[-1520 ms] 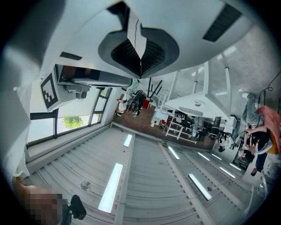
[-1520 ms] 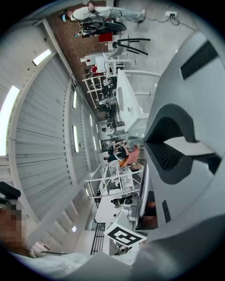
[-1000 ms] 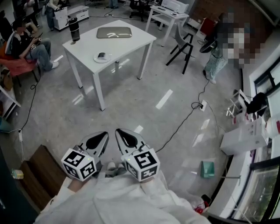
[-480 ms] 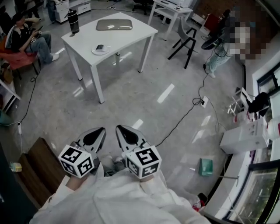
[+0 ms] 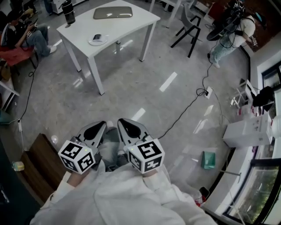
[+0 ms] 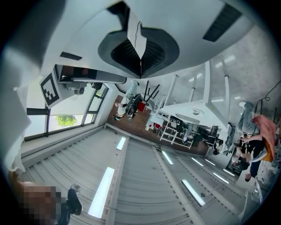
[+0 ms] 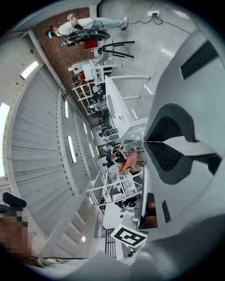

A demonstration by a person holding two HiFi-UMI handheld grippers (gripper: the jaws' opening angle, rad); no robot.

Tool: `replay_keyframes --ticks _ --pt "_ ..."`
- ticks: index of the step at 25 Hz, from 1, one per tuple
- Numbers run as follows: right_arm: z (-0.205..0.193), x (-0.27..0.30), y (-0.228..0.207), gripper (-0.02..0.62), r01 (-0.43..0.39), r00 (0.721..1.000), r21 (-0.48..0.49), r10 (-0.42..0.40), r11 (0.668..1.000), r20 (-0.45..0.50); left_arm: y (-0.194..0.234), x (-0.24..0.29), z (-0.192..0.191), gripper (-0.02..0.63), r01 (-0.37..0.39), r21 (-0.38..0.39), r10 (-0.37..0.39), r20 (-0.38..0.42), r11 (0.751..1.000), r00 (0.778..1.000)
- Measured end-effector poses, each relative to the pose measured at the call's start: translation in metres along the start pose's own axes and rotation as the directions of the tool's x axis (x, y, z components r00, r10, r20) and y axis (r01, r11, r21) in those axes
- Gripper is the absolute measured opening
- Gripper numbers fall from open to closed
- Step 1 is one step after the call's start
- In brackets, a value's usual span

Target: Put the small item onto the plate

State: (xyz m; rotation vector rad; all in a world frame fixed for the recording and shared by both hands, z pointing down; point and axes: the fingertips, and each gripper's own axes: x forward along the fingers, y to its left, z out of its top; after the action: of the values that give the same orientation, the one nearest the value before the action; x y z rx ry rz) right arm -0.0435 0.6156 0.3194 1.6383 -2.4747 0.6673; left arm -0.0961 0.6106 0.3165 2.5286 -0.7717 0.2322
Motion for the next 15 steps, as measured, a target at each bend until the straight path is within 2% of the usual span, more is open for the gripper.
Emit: replay_keyframes --ticks 6,15 --pt "0.029 0.061 -0.03 0.015 0.03 1.0 -0.004 -0.03 1.0 0.005 0.056 0.041 0.04 0.011 -0.008 0.009 0.007 0.005 1.0 1.0" --pt "0.108 0.175 -0.075 0.015 0.089 0.995 -0.009 -0.089 0.996 0.04 0.157 0.103 0.127 0.011 0.029 0.014 -0.029 0.001 0.999 1.0"
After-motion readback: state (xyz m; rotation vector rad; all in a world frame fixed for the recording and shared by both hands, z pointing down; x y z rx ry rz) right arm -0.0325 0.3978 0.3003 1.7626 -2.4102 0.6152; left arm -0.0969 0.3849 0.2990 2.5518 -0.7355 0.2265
